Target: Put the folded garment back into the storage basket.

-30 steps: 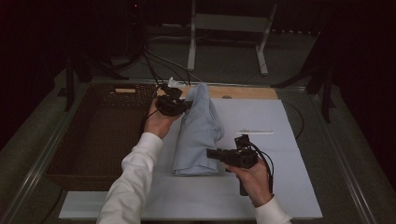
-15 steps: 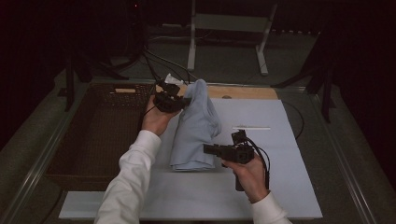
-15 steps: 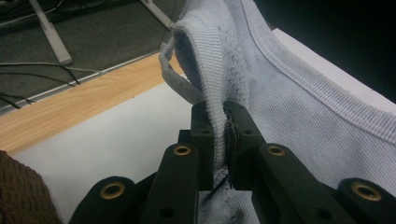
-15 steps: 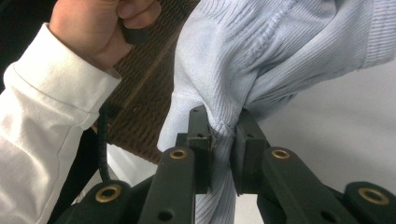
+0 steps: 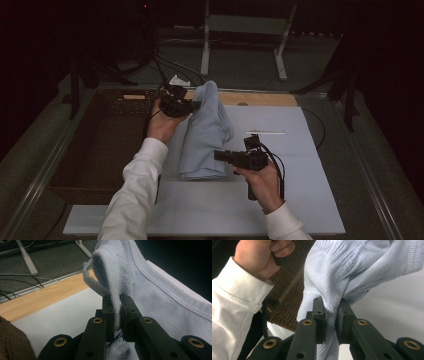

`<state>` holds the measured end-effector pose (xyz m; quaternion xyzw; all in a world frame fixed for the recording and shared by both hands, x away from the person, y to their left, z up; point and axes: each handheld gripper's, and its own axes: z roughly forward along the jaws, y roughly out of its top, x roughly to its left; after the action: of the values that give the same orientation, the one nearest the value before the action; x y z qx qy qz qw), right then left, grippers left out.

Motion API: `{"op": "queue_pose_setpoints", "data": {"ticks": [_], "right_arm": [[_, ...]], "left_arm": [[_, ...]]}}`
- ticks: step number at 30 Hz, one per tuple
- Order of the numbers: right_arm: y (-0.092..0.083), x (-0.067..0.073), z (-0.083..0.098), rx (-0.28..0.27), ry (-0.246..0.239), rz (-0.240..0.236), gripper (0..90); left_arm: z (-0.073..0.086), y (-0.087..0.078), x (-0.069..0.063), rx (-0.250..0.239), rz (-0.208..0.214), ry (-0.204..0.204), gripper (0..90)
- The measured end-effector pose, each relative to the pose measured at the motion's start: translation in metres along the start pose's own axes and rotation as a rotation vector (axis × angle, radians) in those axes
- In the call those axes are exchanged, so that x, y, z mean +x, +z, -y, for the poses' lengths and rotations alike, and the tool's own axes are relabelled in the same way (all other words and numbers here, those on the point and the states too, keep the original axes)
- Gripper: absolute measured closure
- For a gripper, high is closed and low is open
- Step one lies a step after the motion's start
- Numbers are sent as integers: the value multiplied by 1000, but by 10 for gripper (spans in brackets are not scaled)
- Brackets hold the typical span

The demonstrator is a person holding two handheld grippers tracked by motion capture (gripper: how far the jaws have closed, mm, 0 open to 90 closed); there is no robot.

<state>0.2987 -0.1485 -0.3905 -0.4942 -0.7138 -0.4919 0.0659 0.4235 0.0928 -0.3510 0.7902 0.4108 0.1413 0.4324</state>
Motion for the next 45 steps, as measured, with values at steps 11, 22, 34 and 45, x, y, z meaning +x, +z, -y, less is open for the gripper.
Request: {"op": "queue_pose_setpoints", "data": {"ticks": [11, 22, 34, 45], "right_arm": [[11, 3, -8, 0, 3, -6, 801], [17, 5, -12, 0, 13, -9, 801], [20, 15, -18, -8, -1, -22, 801], [25, 21, -23, -5, -5, -28, 801]], "left_arm": [[1, -8, 10, -17, -9, -26, 835], [1, -14, 16, -31, -13, -44, 835], [0, -20, 22, -48, -13, -57, 835], [0, -25, 27, -52, -17, -66, 835]]}}
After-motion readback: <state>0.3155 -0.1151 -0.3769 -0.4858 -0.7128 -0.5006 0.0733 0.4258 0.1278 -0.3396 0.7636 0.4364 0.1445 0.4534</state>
